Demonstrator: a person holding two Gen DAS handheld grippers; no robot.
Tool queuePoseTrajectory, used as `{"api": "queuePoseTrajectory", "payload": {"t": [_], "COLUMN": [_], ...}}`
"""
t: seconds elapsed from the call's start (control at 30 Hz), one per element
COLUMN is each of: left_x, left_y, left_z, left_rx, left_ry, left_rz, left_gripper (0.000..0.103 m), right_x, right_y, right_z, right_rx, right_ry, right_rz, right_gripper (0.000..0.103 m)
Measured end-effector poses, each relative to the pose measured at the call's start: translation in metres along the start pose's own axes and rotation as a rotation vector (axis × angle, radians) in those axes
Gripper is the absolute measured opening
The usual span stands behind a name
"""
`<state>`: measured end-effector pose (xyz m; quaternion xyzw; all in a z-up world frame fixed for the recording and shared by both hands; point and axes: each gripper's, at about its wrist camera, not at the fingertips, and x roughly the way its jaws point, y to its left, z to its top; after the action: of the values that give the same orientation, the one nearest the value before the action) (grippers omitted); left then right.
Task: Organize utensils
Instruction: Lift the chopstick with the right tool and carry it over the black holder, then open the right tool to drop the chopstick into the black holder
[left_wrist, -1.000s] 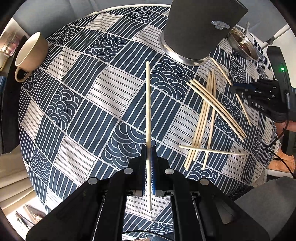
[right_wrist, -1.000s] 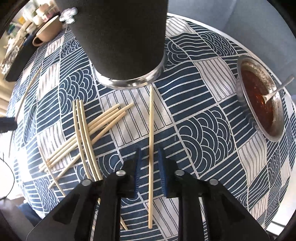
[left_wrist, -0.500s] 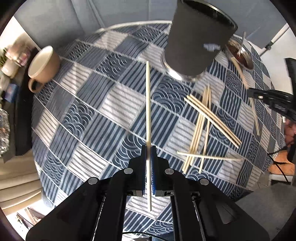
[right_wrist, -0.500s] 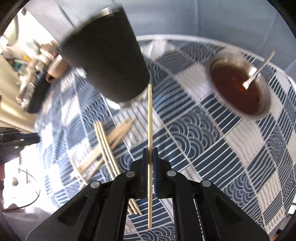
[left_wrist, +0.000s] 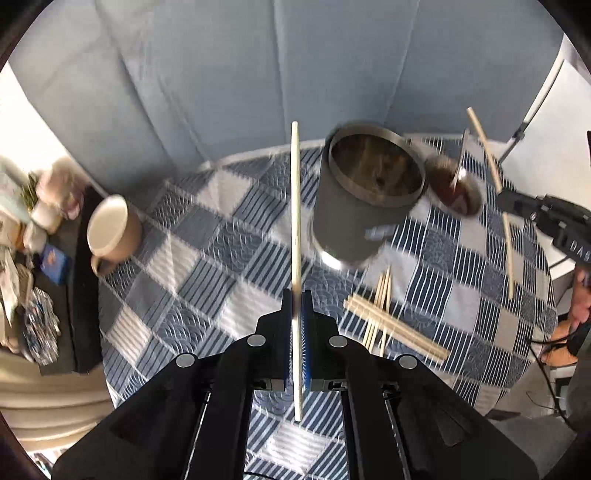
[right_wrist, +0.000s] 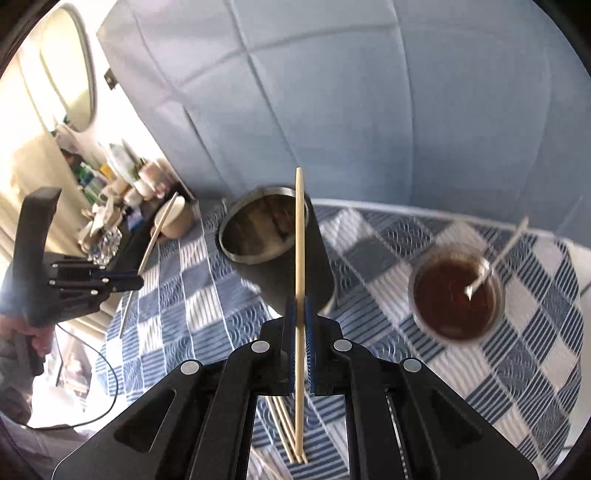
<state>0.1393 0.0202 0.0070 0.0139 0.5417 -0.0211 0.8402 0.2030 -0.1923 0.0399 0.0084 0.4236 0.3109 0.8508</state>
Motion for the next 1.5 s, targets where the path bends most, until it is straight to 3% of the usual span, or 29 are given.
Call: {"api": "queuePoseTrajectory", "payload": {"t": [0.4, 0.53, 1.07, 1.5], "left_x": [-0.024, -0.020, 0.023, 0.060], "left_y": [-0.008, -0.010, -0.018, -0.010], "left_z": [0.060, 0.075, 0.110, 0.082], "left_rx": [0.014, -0.002, -0.070, -0.128], "left_ry": [-0.133, -0.181, -0.391, -0.392], "left_rz": [-0.002, -0.068, -0.190, -0.224], "left_gripper": [0.005, 0.005, 0.005, 0.005], "right_x": [-0.012, -0.010, 0.037, 0.081], "right_y": [0.022, 0.023, 0.003, -0.018], "right_z": [0.049, 0.063, 0.087, 0.062], "right_rx": [-0.084, -0.088, -0.007, 0.078], "right_ry": [-0.152, -0.195, -0.352, -0.260], "right_rz": [0.079, 0.101, 0.132, 0.098], "right_gripper": [0.005, 0.005, 0.005, 0.006]}}
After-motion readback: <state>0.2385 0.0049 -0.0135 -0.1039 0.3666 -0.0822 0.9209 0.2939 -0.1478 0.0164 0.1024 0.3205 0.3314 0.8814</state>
